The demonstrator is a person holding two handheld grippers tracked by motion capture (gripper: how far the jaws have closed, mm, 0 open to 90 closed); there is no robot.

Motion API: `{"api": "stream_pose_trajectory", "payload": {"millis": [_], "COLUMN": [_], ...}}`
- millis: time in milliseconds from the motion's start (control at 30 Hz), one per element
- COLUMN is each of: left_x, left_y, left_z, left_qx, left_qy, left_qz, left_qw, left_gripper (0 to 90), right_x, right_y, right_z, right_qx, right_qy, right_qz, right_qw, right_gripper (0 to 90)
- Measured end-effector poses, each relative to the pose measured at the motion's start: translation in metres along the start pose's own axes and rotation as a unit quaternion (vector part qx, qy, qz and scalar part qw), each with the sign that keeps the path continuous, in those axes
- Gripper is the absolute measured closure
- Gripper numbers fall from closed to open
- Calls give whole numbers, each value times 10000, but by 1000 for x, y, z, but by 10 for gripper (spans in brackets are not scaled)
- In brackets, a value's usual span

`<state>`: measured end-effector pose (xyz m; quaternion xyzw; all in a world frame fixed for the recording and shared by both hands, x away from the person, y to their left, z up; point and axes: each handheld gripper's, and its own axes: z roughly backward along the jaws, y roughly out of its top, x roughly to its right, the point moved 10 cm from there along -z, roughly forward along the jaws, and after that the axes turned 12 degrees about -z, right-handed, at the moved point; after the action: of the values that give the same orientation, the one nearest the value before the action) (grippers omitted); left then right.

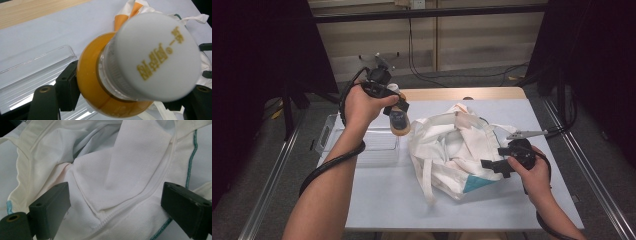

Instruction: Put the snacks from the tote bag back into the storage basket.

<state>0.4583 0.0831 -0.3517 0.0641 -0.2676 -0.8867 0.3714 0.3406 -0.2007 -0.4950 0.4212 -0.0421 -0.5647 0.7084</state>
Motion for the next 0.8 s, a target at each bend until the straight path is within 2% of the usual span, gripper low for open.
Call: {"api": "stream_pose_trajectory", "payload": {"millis": [133, 300, 400, 533, 800], "left_x": [-4, -7, -10, -12, -23], "left_y": [-3, -6, -7, -10, -20], "left_z": [1, 2, 3, 4, 4], "left_qx": [-40, 3, 0, -4, -146], "left_qy": [48, 35, 75, 81, 150], "left_qz": [-47, 32, -10, 87, 117], "left_qw": [10000, 10000, 10000, 9999, 9997], "left_gripper": [298, 298, 298, 298, 298], "right_x": [-1, -1, -1, -2, -2], "right_y": [1, 1, 1, 1, 2], "right_z": [1, 1, 1, 2, 2], "right_qx": [9, 4, 10, 12, 20], "right_qy": [-4, -9, -2, 10, -2], "right_qz": [4, 6, 14, -3, 36], "right_qw": [10000, 10000, 10000, 10000, 10000], "right_gripper": [83, 83, 83, 83, 83]}}
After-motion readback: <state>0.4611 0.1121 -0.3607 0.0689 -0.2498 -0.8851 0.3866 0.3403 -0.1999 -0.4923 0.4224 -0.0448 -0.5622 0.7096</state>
